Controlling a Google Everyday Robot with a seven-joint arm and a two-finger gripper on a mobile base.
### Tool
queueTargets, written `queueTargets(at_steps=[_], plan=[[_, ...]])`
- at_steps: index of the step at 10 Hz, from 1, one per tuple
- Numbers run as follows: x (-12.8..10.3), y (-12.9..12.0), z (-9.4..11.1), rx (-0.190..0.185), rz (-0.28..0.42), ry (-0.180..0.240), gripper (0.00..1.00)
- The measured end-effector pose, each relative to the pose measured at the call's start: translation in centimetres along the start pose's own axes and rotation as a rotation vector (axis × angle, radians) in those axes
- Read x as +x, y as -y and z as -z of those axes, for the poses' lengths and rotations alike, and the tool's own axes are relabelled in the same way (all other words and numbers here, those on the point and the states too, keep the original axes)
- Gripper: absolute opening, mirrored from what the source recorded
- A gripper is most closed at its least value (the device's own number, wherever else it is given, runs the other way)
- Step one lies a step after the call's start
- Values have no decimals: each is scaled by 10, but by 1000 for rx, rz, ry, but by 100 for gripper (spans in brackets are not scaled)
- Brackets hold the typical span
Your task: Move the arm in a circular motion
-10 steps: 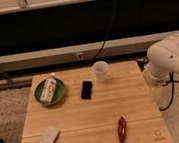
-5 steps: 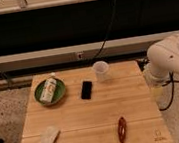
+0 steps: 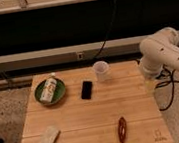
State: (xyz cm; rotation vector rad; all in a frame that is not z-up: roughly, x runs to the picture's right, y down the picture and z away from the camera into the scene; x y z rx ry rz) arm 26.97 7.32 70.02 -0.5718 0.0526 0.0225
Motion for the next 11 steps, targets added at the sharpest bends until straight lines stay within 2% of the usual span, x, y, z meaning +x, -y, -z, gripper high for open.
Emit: queueTargets(at_steps=[2,4,6,7,9,11], plan=[[-6,2,2,2,7,-4,80],[-23,23,3,8,30,-12,80],[-44,35,3,8,65,-20,80],[-59,35,4,6,89,-23,80],[-72,36,5,4,117,-26,80],[-102,43,7,3,159,-26,80]])
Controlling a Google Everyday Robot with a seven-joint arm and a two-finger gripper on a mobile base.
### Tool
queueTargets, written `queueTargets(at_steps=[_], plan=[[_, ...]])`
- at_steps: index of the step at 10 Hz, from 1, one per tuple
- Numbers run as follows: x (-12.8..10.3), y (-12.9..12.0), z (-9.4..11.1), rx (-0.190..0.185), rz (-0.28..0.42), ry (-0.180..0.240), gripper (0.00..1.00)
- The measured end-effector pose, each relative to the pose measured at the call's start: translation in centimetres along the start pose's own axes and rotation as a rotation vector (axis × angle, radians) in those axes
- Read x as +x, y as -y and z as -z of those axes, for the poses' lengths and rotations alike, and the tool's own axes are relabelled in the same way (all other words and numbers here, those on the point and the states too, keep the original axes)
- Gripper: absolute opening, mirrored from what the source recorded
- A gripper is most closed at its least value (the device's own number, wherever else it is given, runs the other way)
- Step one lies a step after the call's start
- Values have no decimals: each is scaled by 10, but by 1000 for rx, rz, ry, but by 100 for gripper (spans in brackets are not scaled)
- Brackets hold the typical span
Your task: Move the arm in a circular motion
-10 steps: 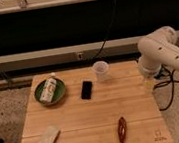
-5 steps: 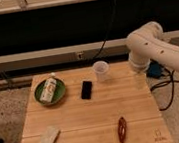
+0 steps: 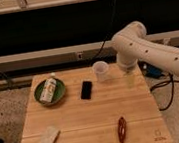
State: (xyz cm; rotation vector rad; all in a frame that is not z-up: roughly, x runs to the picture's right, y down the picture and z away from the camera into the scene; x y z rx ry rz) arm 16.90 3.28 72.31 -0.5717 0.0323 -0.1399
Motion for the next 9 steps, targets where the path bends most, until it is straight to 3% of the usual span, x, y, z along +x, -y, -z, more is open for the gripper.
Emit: queueTargets(at_steps=[6,9], plan=[[-81,2,15,-7,150,-12,80],[-102,3,23,-10,212,-17,80]])
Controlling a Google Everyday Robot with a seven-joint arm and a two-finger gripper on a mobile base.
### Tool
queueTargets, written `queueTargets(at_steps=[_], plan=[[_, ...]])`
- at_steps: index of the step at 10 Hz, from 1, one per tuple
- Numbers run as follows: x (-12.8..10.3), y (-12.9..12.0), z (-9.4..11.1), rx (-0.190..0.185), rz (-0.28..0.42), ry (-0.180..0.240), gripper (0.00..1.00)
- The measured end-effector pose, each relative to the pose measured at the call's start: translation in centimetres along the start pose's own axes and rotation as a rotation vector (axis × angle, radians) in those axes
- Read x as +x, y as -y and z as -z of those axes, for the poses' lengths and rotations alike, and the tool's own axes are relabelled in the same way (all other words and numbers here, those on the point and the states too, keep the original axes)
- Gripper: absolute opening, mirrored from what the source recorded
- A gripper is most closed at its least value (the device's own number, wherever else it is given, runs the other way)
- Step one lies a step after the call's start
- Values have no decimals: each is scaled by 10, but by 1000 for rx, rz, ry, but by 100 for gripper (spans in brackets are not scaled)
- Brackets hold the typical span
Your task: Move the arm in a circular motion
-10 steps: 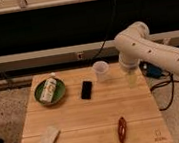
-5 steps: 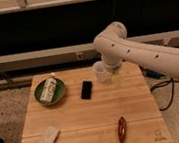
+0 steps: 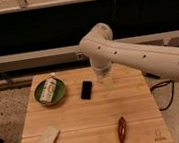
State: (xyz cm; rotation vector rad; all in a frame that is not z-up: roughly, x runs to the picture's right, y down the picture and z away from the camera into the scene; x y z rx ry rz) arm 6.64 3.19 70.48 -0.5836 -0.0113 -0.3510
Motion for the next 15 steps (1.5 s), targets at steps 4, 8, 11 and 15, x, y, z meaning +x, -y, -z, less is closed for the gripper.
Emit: queueTargets(at_steps=[4,8,11,15], plan=[[-42,-14,9,-1,46,18,80],[-56,-18,12,3,57,37,80],[-41,-28,10,-6,54,53,80],[-47,-40,14,-3,55,85,80]])
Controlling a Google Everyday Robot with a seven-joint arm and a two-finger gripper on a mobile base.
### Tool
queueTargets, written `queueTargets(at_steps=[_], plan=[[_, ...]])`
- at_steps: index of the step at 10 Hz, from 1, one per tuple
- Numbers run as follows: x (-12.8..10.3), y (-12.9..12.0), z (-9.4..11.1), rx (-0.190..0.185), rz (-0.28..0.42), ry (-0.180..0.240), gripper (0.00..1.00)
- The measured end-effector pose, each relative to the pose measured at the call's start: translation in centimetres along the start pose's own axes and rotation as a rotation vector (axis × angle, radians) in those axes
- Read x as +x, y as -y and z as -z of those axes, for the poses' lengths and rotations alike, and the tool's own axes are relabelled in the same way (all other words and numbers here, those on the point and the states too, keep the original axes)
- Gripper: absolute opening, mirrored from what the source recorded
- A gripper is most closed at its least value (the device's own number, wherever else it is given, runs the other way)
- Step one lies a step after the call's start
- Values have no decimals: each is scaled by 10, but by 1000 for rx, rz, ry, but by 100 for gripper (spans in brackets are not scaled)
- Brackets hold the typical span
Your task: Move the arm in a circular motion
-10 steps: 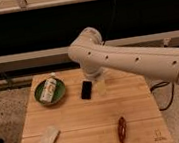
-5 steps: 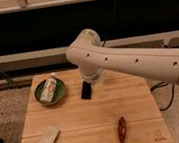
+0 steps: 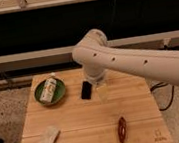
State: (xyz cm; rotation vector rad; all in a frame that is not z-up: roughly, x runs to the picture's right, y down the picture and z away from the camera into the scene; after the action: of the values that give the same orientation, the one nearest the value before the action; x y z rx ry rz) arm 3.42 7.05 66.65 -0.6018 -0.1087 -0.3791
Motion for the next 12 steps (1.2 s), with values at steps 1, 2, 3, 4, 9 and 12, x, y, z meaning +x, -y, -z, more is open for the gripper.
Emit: queueTargets(at_steps=[1,2,3,4,9,12], plan=[[5,-6,0,-1,-2,4,80],[9,-10,1,-2,-3,12,80],[10,-12,1,-5,4,16,80],[8,-16,1,-7,10,22,80],[12,-48,6,-28,29,36,80],[36,-66,4,-31,27,36,80]])
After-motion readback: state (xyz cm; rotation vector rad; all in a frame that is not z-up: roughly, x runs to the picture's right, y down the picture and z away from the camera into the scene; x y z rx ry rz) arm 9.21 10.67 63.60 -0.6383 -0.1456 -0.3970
